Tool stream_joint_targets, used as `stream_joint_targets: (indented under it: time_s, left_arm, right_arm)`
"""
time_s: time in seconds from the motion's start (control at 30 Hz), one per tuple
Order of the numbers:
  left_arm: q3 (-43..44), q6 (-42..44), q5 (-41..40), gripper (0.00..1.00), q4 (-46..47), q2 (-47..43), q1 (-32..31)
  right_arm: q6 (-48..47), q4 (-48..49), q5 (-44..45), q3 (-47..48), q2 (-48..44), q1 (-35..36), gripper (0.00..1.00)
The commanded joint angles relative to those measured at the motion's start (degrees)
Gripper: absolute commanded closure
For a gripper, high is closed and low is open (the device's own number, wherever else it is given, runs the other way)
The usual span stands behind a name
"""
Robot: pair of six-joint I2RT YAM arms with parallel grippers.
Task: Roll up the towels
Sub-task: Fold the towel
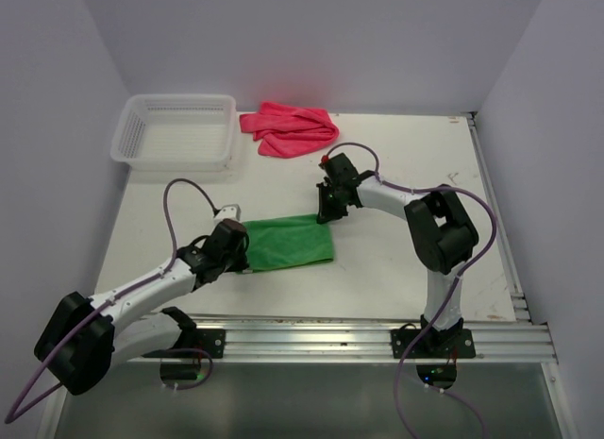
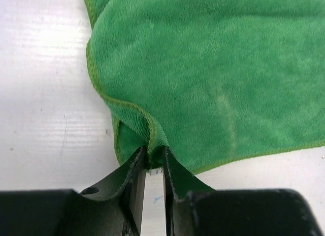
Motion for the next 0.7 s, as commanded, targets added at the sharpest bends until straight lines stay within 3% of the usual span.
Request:
stream_joint_targets:
  time_s: [0.0,0.33,0.4,0.67]
  left_arm:
    - [-2.7,-5.4,0.0,0.78,-2.1,-4.2,-1.4]
    - [-5.0,-12.2,-2.3,0.65,-7.5,-13.5,-4.9]
    - [-3.5,-13.4,-3.0,0.59,-9.2,-15.1,-5.0]
    - [8.2,-10.1,-5.8,0.55,-14.2,-18.1,-5.6]
  right_arm:
    - [-2.1,-1.2,2.1,-0.8,3.8,0.3,0.95]
    - [-3.6,-2.0,2.1,-0.5,2.3,0.2,0.91]
    - [-3.6,-2.1,1.8,-0.6,1.0,0.3,0.88]
    - [-5.2,-5.1,1.7,-1.4,-10.5,0.3,0.66]
